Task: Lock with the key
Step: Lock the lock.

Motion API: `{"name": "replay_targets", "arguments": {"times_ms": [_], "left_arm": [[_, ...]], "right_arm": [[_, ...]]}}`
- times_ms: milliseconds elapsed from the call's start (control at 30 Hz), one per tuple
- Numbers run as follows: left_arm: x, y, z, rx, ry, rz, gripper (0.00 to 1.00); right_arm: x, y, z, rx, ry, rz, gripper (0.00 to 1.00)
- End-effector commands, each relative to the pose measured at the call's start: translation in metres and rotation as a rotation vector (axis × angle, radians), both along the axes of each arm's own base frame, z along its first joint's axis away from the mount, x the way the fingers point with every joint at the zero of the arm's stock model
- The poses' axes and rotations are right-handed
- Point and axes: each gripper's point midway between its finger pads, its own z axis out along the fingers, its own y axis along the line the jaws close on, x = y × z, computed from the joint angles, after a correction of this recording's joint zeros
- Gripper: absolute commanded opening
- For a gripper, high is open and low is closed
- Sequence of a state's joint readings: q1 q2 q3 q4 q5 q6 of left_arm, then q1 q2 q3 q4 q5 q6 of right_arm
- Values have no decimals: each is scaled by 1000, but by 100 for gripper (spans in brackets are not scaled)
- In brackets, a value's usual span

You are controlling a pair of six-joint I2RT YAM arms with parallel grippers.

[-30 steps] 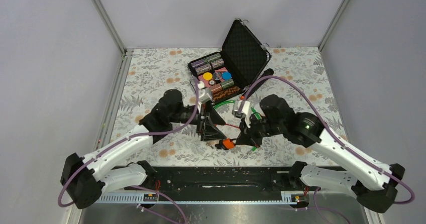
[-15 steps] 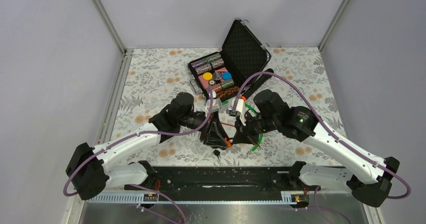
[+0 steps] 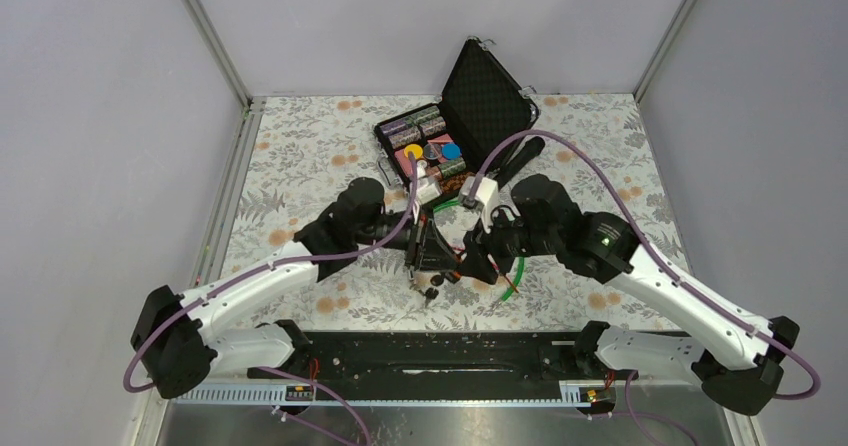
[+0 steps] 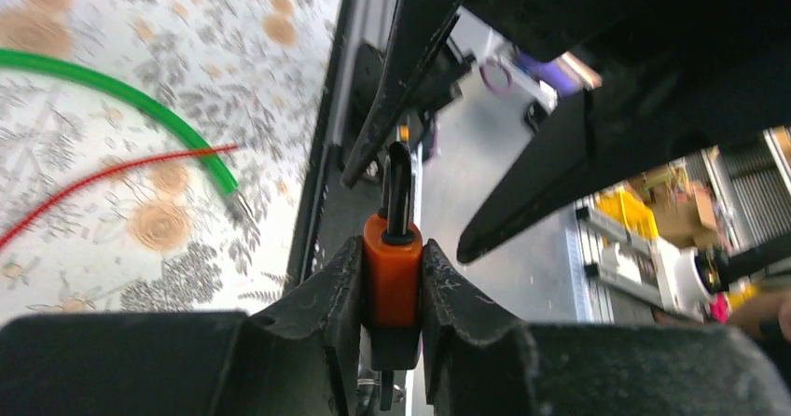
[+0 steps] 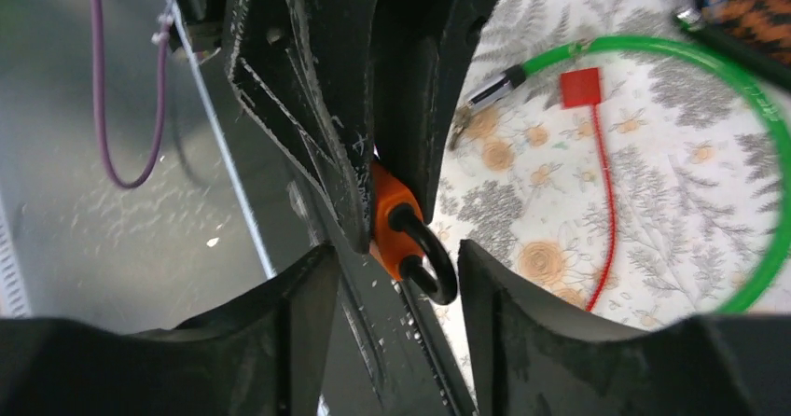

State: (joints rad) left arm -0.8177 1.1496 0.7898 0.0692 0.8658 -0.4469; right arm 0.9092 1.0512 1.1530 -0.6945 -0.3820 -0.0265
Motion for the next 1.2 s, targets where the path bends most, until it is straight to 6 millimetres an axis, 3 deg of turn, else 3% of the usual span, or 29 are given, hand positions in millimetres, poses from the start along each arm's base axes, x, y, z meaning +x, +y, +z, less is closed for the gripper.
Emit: {"name": "replay_targets", "arguments": {"times_ms": [0,233,500,600,733,867,933,967,1033,1067,1167], "left_arm": [[30,-7,80,-147,-63,181,0],[27,0,109,-252,-43,219,0],[7,9,147,-405,-33,154,0],[-1,12,151,-419,-45,124,0],[-6,15,154,-424,-49,101,0],[-10,16,155,-427,-48,87,0],[-11,16,155,-424,-47,82,1],[-11,16,154,-417,-44,80,8],[-11,15,148,-386,-30,74,31],[-11,13,145,-365,-22,65,38],[-10,10,134,-303,3,52,44]], "right_arm": [[31,-4,62,188,-135,-219,60],[48,-31,97,389,-201,-472,64],[45,-11,130,760,-98,-492,69],[36,2,146,817,-95,-394,66],[34,12,156,823,-84,-352,47],[33,18,157,828,-66,-330,16],[34,20,155,823,-61,-328,5],[33,20,154,822,-62,-323,0],[30,22,154,817,-73,-295,0],[28,22,154,813,-80,-279,0],[24,24,153,788,-99,-238,0]]}}
